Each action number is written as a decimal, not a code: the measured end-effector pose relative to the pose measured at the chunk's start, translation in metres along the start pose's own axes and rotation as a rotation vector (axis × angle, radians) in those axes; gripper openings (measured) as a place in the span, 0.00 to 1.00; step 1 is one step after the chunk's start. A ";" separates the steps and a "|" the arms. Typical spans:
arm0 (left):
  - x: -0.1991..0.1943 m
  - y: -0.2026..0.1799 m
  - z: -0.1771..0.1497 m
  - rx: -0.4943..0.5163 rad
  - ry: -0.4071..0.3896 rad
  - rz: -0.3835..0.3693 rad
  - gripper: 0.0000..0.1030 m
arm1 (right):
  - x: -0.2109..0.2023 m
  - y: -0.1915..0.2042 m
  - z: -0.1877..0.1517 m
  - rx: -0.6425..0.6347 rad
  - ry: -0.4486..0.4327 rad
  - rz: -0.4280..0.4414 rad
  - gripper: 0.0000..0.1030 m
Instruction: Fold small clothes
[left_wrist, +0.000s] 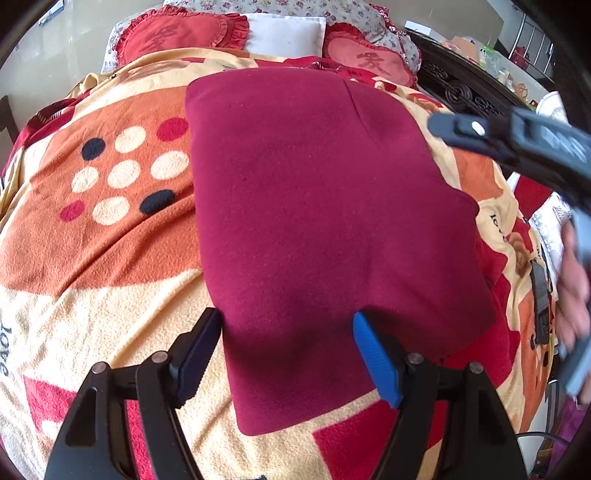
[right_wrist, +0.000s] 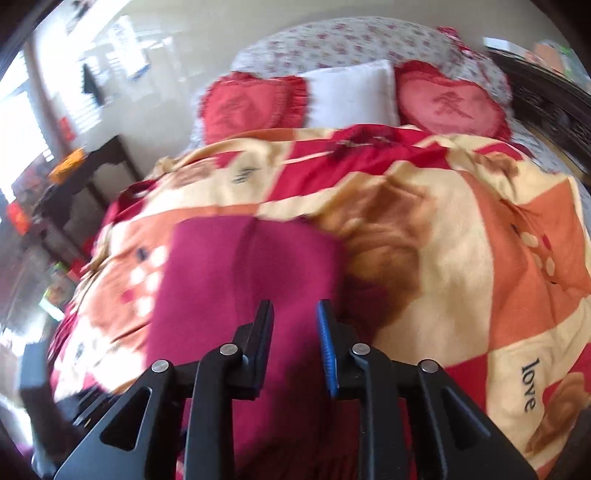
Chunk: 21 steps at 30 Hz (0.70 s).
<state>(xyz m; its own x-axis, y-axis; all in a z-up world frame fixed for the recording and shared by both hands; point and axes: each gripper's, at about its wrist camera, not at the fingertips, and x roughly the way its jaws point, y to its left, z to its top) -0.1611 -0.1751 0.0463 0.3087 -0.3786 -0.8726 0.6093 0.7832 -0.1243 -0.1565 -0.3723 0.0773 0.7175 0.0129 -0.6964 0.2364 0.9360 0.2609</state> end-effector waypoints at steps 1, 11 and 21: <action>0.000 0.000 0.000 0.000 0.000 0.002 0.75 | -0.004 0.009 -0.007 -0.029 0.013 0.015 0.06; -0.001 -0.007 -0.005 0.002 0.004 0.027 0.76 | 0.027 -0.006 -0.061 -0.028 0.138 -0.081 0.08; -0.016 0.005 -0.007 -0.054 0.003 0.004 0.79 | -0.019 0.020 -0.069 -0.055 0.076 -0.048 0.09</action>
<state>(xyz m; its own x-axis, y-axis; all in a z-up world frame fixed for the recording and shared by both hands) -0.1681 -0.1612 0.0565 0.3092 -0.3739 -0.8744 0.5678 0.8102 -0.1457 -0.2108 -0.3298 0.0492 0.6540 -0.0081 -0.7565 0.2314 0.9542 0.1898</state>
